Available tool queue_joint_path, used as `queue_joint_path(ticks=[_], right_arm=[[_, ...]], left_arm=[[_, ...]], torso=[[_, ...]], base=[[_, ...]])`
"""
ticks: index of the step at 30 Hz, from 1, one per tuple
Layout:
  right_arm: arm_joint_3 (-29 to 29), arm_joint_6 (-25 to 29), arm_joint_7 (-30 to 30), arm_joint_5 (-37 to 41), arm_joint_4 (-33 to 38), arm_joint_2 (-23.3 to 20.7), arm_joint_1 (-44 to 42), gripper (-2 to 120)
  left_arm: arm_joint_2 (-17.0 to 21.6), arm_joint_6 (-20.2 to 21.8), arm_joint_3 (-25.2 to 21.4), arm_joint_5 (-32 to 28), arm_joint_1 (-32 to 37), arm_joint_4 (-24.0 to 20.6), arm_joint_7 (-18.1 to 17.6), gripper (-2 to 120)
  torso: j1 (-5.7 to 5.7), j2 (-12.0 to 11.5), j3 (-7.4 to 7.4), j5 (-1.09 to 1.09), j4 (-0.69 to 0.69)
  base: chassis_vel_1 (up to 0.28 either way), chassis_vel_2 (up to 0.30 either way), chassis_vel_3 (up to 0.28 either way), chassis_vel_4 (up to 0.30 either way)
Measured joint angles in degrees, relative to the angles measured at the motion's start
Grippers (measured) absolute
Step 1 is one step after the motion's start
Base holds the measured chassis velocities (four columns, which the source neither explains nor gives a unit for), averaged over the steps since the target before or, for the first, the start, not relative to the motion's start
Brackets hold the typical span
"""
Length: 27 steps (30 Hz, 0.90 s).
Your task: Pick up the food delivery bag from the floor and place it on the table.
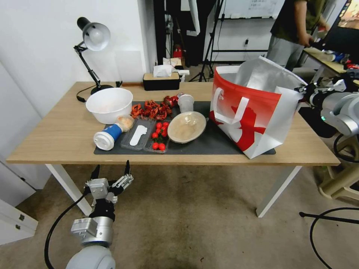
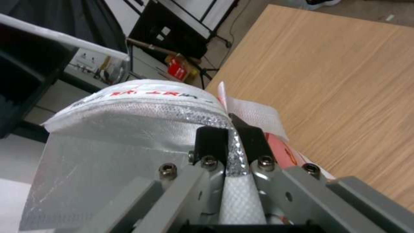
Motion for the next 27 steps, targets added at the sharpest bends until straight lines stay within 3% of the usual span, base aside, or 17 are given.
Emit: queue_joint_path(ticks=[6, 9, 11, 12, 15, 19, 22, 27], right_arm=[[0.5, -0.3, -2.3, -1.2, 0.2, -0.6, -0.8, 17], [0.6, -0.7, -3.5, -1.5, 0.1, -0.9, -0.8, 30], [0.0, -0.9, -5.6, -3.3, 0.0, -1.5, -0.3, 49], [0.0, -0.9, -5.6, -3.3, 0.0, -1.5, -0.3, 49], [-1.0, -0.9, -7.0, -5.9, -0.1, -2.1, 0.1, 64], [-1.2, -0.9, -8.4, -8.0, 0.0, -2.5, 0.0, 71], [-1.5, -0.6, -12.3, -14.5, 0.3, -3.7, -0.8, 89], [-0.4, -0.2, -17.3, -21.2, 1.0, -5.4, -2.4, 99]], left_arm=[[0.0, 0.0, 0.0, 0.0, 0.0, 0.0, 0.0, 100], [0.0, 0.0, 0.0, 0.0, 0.1, -0.1, 0.0, 100], [0.0, -0.1, -0.1, 0.0, 0.3, -0.3, 0.0, 100], [0.0, -0.1, -0.1, 0.0, 0.3, -0.3, 0.0, 100], [0.0, -0.3, -0.2, 0.0, 0.5, -0.4, 0.1, 100], [0.0, -0.4, -0.2, 0.0, 0.5, -0.4, 0.1, 100], [-0.1, -0.5, -0.2, 0.0, 0.6, -0.6, 0.1, 100], [-0.1, -0.5, -0.2, -0.1, 0.6, -0.9, 0.0, 100]], torso=[[0.0, 0.0, 0.0, 0.0, -0.01], [0.0, 0.0, 0.0, 0.0, 0.0], [0.0, 0.0, 0.0, 0.0, -0.01], [0.0, 0.0, 0.0, 0.0, -0.01], [0.0, 0.0, 0.0, 0.0, 0.0], [0.0, 0.0, 0.0, 0.0, 0.0], [0.0, 0.0, 0.0, 0.0, 0.0], [0.0, 0.0, 0.0, 0.0, 0.0]], base=[[0.0, 0.0, 0.0, 0.0], [0.0, 0.0, 0.0, 0.0], [0.0, 0.0, 0.0, 0.0], [0.0, 0.0, 0.0, 0.0], [0.0, 0.0, 0.0, 0.0], [0.0, 0.0, 0.0, 0.0], [0.0, 0.0, 0.0, 0.0], [0.0, 0.0, 0.0, 0.0]])
